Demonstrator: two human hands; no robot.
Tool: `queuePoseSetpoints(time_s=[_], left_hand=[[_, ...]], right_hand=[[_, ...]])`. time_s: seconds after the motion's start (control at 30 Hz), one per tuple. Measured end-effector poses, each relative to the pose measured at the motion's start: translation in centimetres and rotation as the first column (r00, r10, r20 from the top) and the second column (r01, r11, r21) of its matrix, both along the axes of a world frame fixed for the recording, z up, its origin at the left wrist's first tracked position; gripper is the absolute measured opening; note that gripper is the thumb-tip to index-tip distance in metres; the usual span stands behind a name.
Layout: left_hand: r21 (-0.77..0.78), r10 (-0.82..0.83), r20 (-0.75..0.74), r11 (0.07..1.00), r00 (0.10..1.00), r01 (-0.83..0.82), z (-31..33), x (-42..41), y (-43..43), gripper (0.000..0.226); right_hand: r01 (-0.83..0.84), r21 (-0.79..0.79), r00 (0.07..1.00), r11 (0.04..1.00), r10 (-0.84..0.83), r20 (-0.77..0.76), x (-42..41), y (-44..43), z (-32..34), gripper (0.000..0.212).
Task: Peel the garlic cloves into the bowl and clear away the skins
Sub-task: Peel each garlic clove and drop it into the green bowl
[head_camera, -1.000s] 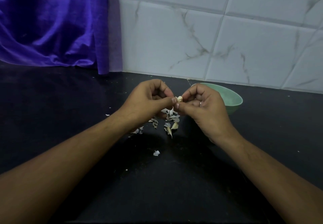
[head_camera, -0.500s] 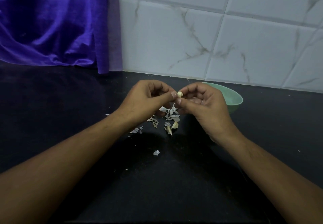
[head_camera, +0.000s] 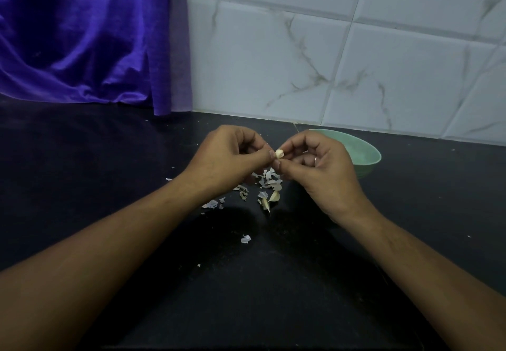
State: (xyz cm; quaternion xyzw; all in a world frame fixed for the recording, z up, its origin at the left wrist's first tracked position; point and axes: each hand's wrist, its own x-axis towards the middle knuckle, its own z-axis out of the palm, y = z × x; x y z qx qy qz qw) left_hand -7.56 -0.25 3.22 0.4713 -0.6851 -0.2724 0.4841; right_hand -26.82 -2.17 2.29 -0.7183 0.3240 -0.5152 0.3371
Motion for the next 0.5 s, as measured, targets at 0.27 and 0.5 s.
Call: queuePoseSetpoints(time_s=[0.27,0.5], left_hand=[[-0.048,0.037,0.095,0.998,0.995,-0.032,-0.04,0.0,-0.1,0.009],[-0.074,0.097,0.208,0.994,0.973,-0.083,-0.22,0.4,-0.21,0.016]], right_hand=[[-0.134,0.169,0.977,0.976,0.101,0.188,0.19,0.23,0.15,0.017],[-0.21,0.295,0.954,0.932,0.129,0.272,-0.14,0.05,0.46,0.016]])
